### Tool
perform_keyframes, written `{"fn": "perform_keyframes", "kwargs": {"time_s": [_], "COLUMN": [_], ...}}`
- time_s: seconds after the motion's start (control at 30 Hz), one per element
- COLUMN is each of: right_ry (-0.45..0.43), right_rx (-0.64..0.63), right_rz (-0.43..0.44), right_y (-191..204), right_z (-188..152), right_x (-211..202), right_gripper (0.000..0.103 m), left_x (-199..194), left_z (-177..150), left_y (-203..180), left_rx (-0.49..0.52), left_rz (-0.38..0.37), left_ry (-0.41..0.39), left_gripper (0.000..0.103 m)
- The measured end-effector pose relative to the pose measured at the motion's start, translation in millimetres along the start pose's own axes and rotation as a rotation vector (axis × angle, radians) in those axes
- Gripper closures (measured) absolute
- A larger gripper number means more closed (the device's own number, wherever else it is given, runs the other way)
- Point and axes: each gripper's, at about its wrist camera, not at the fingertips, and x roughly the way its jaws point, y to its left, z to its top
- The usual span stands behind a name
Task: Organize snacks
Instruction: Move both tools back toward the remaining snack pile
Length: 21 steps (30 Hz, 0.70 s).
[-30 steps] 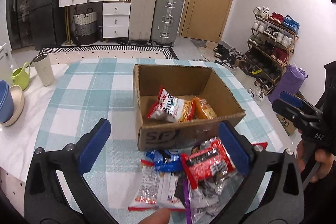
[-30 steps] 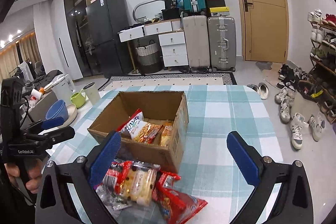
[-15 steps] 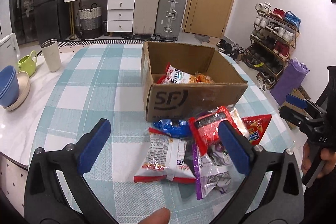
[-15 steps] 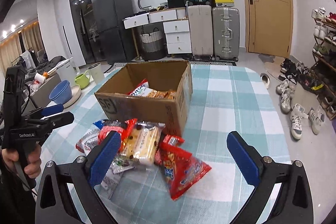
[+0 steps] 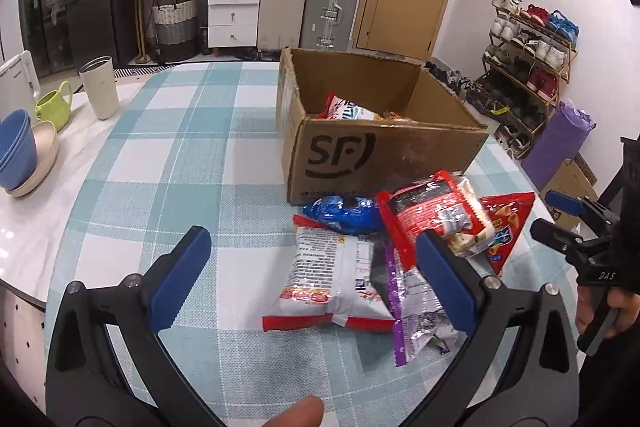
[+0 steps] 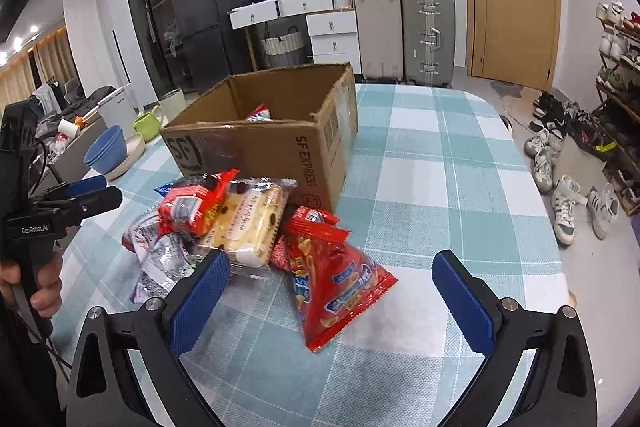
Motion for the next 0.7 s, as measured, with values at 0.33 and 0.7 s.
{"fn": "perform_keyframes", "kwargs": {"time_s": [0.33,0.7], "right_ry": [0.08,0.1], "right_rx": [-0.029,-0.01], "right_rz": [-0.046,-0.052], "right_y": [0,-7], "right_z": [-10,-15], "right_x": [32,45], "right_gripper": [0.001,0.001], "left_x": [35,59], "left_z": [-10,-18], "left_y": [12,8], "left_rx": [-0.01,0.008], "left_rz": [0.03,0.005], "left_ry": [0.102,0.15], "left_gripper": [0.001,0.001]}}
